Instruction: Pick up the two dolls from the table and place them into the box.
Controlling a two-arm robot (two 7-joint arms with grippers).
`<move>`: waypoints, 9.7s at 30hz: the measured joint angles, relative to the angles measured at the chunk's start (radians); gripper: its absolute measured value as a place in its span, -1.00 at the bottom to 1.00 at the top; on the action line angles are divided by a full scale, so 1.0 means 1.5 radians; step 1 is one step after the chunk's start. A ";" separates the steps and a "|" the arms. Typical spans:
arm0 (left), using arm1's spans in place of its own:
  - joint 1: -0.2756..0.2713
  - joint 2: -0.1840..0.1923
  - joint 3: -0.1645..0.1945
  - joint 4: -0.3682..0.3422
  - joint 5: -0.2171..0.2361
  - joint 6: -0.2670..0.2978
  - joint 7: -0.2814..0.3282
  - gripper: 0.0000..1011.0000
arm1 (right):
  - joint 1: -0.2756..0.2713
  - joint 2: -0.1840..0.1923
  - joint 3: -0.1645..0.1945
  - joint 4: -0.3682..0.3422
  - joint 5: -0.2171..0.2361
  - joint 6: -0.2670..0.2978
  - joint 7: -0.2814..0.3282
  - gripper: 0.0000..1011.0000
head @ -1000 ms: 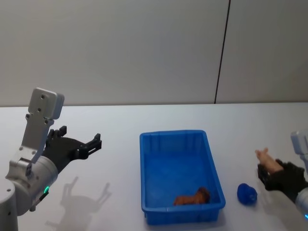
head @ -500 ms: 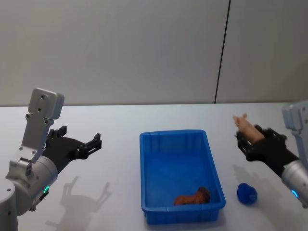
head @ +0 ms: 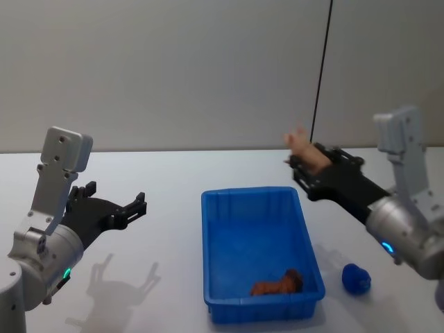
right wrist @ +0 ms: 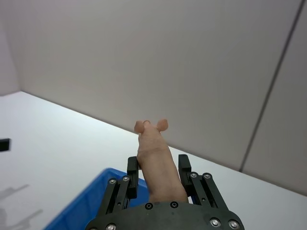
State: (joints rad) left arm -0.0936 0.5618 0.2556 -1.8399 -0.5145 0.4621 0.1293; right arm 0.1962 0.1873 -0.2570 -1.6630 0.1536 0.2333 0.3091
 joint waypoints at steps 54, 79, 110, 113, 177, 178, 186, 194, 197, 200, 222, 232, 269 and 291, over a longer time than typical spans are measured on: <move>0.000 0.000 0.000 0.000 0.000 0.000 0.000 0.98 | 0.084 -0.064 -0.058 0.108 -0.039 0.169 0.070 0.58; 0.000 0.000 0.000 0.000 0.000 0.000 0.000 0.98 | 0.046 -0.017 -0.019 0.043 0.000 0.135 0.031 0.98; 0.000 0.000 0.000 0.000 0.000 0.000 0.000 0.98 | -0.232 0.145 0.073 -0.206 0.142 0.175 -0.131 0.98; 0.000 0.000 0.000 0.000 0.000 0.000 0.000 0.98 | -0.249 0.151 0.078 -0.214 0.150 0.192 -0.148 0.98; 0.000 0.000 0.000 0.000 0.000 0.000 0.000 0.98 | -0.106 0.068 0.018 0.028 0.014 0.281 -0.078 0.98; 0.000 0.000 0.000 0.000 0.000 0.000 0.000 0.98 | -0.104 0.067 0.018 0.031 0.013 0.280 -0.077 0.98; 0.000 0.000 0.000 0.000 0.000 0.000 0.000 0.98 | -0.079 0.052 0.010 0.061 -0.001 0.273 -0.062 0.98; 0.000 0.000 0.000 0.000 0.000 0.000 0.000 0.98 | -0.064 0.043 0.006 0.080 -0.009 0.268 -0.052 0.80; 0.000 0.000 0.000 0.000 0.000 0.000 0.000 0.98 | -0.061 0.042 0.005 0.083 -0.011 0.267 -0.050 0.69; 0.000 0.000 0.000 0.000 0.000 0.000 0.000 0.98 | -0.058 0.040 0.004 0.087 -0.012 0.266 -0.048 0.47; 0.000 0.000 0.000 0.000 0.000 0.000 0.000 0.98 | -0.066 0.044 0.009 0.074 -0.012 0.237 -0.063 -0.12; 0.000 0.000 0.000 0.000 0.000 0.000 0.000 0.98 | -0.071 0.052 0.018 0.040 -0.016 0.194 -0.081 -0.24; 0.000 0.000 0.000 0.000 0.000 0.000 0.000 0.98 | 0.055 -0.002 -0.008 0.043 -0.044 0.161 0.065 -0.65; 0.000 0.000 0.000 0.000 0.000 0.000 0.000 0.98 | 0.071 -0.016 -0.031 0.119 -0.042 0.223 0.129 -0.01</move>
State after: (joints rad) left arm -0.0936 0.5619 0.2556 -1.8399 -0.5145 0.4622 0.1294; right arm 0.3027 0.1639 -0.3033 -1.4848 0.0902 0.5684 0.5033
